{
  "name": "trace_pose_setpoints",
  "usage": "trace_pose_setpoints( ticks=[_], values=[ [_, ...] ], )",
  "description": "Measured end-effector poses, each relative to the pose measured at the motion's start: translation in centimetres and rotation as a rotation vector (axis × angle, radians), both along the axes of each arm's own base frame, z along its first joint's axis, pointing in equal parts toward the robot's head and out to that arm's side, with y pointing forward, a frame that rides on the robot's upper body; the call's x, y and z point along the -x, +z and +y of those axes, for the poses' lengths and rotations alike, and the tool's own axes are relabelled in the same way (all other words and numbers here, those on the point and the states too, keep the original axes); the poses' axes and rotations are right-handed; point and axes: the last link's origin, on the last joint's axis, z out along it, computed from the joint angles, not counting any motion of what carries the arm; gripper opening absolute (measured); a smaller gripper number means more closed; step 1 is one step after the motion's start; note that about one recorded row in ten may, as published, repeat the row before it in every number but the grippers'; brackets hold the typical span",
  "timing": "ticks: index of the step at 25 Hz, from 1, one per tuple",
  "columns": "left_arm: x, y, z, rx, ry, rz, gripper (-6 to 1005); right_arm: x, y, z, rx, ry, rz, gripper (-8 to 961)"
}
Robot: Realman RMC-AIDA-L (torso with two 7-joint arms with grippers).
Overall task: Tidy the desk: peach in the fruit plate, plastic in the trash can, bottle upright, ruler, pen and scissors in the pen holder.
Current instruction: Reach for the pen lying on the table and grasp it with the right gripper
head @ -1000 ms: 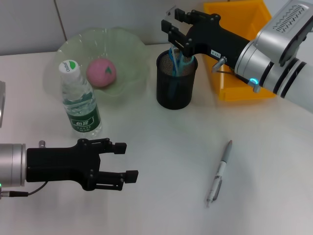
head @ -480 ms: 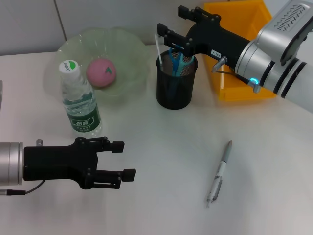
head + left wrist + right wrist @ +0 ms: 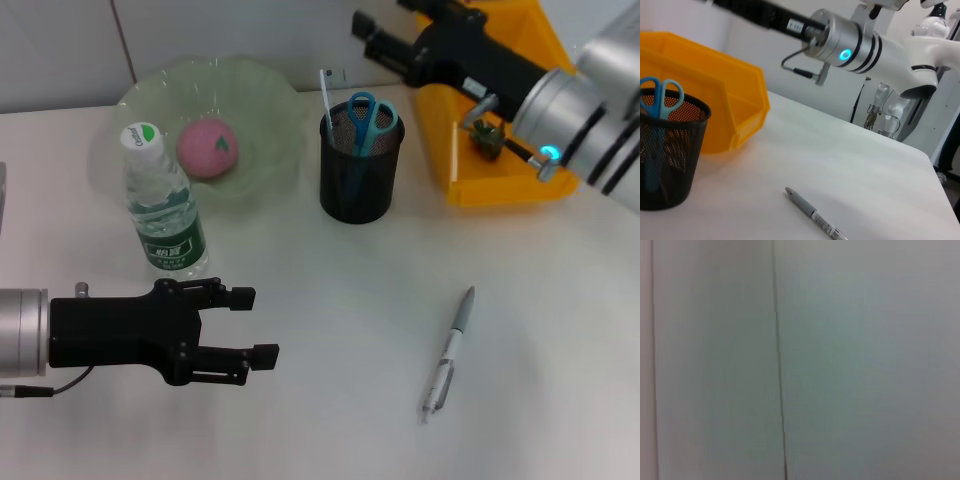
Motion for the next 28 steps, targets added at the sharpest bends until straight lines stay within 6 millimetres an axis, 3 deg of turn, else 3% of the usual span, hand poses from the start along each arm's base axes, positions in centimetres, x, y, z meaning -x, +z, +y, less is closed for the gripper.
trace_pose_setpoints(
  ticks=[11,15,18,22,23,24,26,28],
  values=[
    [-0.8,-0.5,0.2,-0.007,-0.028,-0.015,859,-0.7,4.8,-3.4,-0.019,0.085,0.294,723],
    [-1.1,-0.7,0.3,-0.011,-0.027,-0.026,859,-1.3,6.3,-4.8,-0.038,0.132,0.345,722],
    [-1.3,-0.9,0.3,-0.015,-0.023,-0.038,859,-1.2,7.0,-4.9,0.049,0.148,0.326,722],
    [-1.4,-0.7,0.4,-0.025,-0.017,-0.049,859,-0.6,7.6,-4.5,0.295,0.164,0.143,723],
    [-1.3,-0.6,0.5,-0.031,-0.014,-0.05,859,-0.2,8.4,-4.3,0.411,0.171,-0.016,723],
    [-1.3,-0.6,0.5,-0.031,-0.014,-0.05,859,-0.2,8.4,-4.3,0.411,0.171,-0.016,723],
    [-1.2,-0.5,0.5,-0.034,-0.014,-0.048,859,0.0,8.8,-4.4,0.518,0.174,-0.184,723],
    [-1.1,-0.3,0.5,-0.033,-0.016,-0.044,860,0.5,9.7,-4.4,0.691,0.174,-0.441,723]
  ],
)
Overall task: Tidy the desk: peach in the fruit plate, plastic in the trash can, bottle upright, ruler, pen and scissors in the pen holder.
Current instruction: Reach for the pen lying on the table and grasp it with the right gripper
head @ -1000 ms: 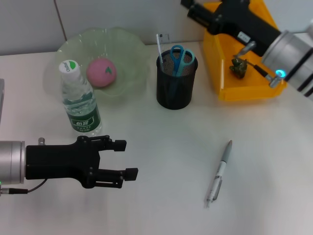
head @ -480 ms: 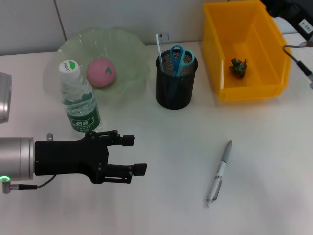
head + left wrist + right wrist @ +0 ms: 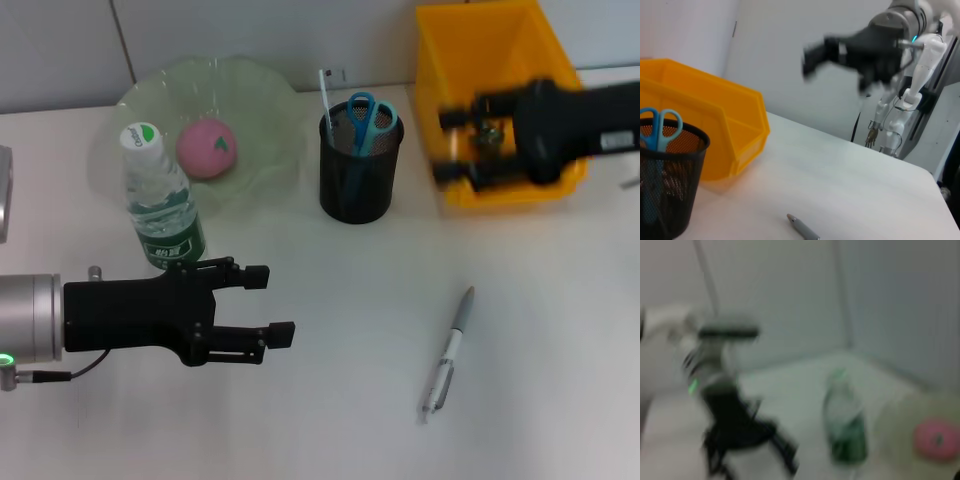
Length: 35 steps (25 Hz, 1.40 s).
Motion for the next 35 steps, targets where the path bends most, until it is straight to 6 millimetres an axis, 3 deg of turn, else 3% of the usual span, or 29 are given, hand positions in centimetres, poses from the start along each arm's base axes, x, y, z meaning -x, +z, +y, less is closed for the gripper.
trace_pose_setpoints(
  ticks=[1,3,7,11,15,21,25,35],
  values=[
    [0.0,0.0,0.0,0.0,0.0,0.0,860,0.0,0.0,0.0,0.0,0.0,0.0,723],
    [0.1,0.1,0.1,-0.006,-0.007,0.007,860,1.3,0.3,0.3,0.13,0.051,-0.208,723],
    [0.0,0.5,0.5,-0.022,0.0,0.002,860,2.3,0.0,0.9,0.194,0.094,-0.379,722],
    [0.0,0.6,0.7,-0.058,0.009,-0.015,860,3.3,-1.5,1.5,0.249,0.2,-0.566,721],
    [0.2,0.4,1.0,-0.107,0.021,-0.012,860,4.3,-3.4,1.3,0.305,0.426,-0.742,716],
    [0.5,0.2,1.1,-0.113,0.057,-0.013,859,4.2,-5.0,1.0,0.329,0.64,-0.86,715],
    [0.8,0.1,0.9,-0.114,0.062,-0.001,850,4.3,-7.2,0.8,0.342,0.818,-0.944,714],
    [1.9,0.6,0.7,-0.156,0.094,0.014,821,4.4,-9.5,0.6,0.393,1.039,-0.993,713]
  ],
)
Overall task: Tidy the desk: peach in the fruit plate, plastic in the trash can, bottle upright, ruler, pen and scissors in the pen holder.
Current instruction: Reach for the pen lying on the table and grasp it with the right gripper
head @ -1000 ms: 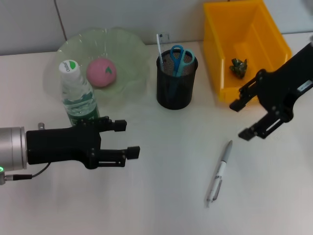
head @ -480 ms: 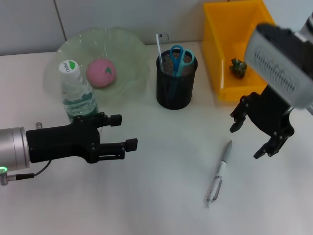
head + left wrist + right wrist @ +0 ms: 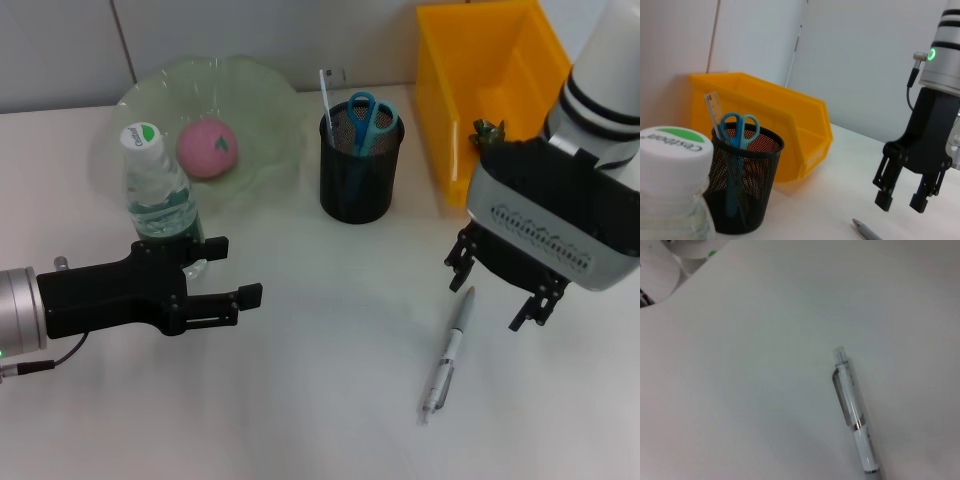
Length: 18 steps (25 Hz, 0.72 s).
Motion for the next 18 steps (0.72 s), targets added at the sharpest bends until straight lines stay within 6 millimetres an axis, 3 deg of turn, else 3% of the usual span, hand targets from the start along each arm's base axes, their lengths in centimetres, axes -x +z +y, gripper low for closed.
trace_pose_setpoints(
  ticks=[18],
  values=[
    [0.5,0.3,-0.1,-0.042,-0.009,-0.001,767,0.4,-1.7,-0.8,0.126,0.098,-0.034,712]
  ],
)
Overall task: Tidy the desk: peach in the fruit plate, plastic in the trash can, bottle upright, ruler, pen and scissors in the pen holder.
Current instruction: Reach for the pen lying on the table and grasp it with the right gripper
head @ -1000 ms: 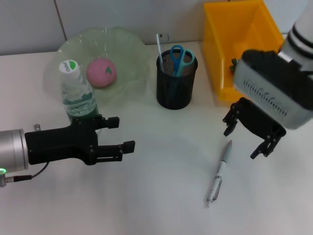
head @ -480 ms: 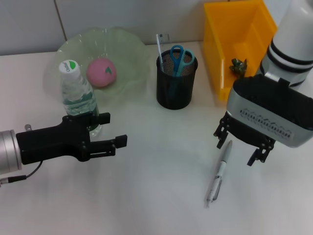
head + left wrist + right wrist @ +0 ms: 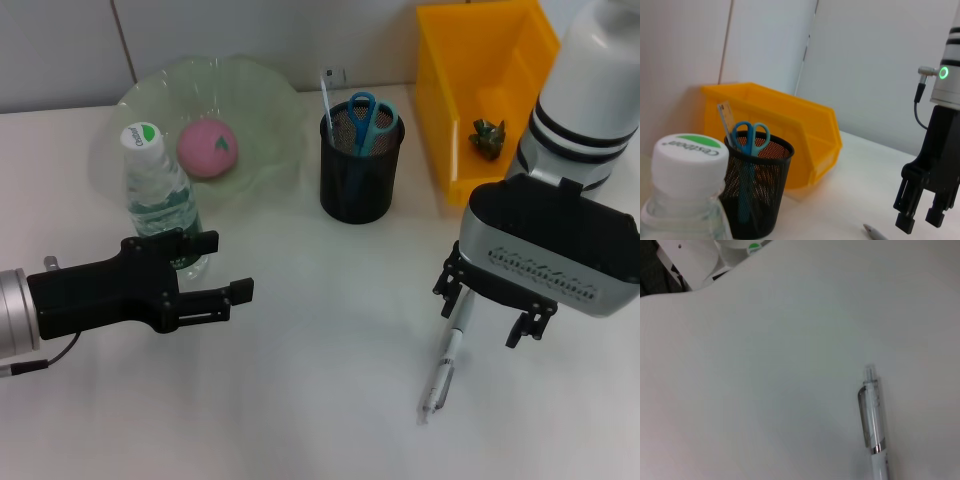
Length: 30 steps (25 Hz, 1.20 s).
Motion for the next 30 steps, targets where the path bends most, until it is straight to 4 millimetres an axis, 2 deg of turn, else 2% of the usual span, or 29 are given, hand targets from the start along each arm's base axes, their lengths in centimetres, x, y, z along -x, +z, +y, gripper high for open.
trace_pose_setpoints(
  ticks=[9,30],
  values=[
    [0.5,0.0,-0.6,-0.015,-0.057,0.037,741,0.2,-0.8,-0.3,-0.011,0.0,0.013,712],
    [0.2,0.2,-0.6,0.01,-0.026,0.026,728,-0.6,-1.4,-0.3,-0.006,0.013,0.015,711]
  ],
)
